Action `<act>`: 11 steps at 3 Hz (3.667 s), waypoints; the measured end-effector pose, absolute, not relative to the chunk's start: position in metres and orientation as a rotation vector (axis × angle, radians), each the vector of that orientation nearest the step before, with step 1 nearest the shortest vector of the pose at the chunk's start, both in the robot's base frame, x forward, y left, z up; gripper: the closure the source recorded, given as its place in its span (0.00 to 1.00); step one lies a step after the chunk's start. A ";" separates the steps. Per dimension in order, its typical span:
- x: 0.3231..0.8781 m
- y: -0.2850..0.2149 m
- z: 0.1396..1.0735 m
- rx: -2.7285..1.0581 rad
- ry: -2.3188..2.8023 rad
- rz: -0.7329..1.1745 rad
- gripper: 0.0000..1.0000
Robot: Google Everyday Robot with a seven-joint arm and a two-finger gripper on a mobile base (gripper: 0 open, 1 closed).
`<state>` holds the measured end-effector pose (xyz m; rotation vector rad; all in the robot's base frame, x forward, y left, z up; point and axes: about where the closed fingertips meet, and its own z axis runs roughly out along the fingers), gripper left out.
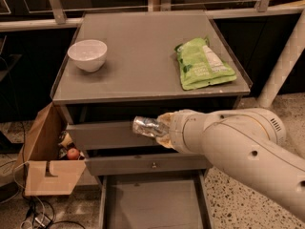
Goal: Pick redbull can from bottom drawer and place on counter
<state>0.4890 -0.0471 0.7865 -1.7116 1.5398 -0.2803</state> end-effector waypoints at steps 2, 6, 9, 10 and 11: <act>0.490 -0.052 0.800 -1.699 1.539 -0.310 1.00; 0.519 -0.047 0.871 -1.681 1.446 -0.407 1.00; 0.615 -0.028 0.923 -1.806 1.355 -0.457 1.00; 0.644 -0.020 0.909 -1.859 1.361 -0.433 1.00; 0.667 -0.013 0.896 -1.904 1.357 -0.410 1.00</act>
Offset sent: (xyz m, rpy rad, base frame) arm 0.0032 -0.0143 0.0240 -0.0061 -0.0324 -0.0356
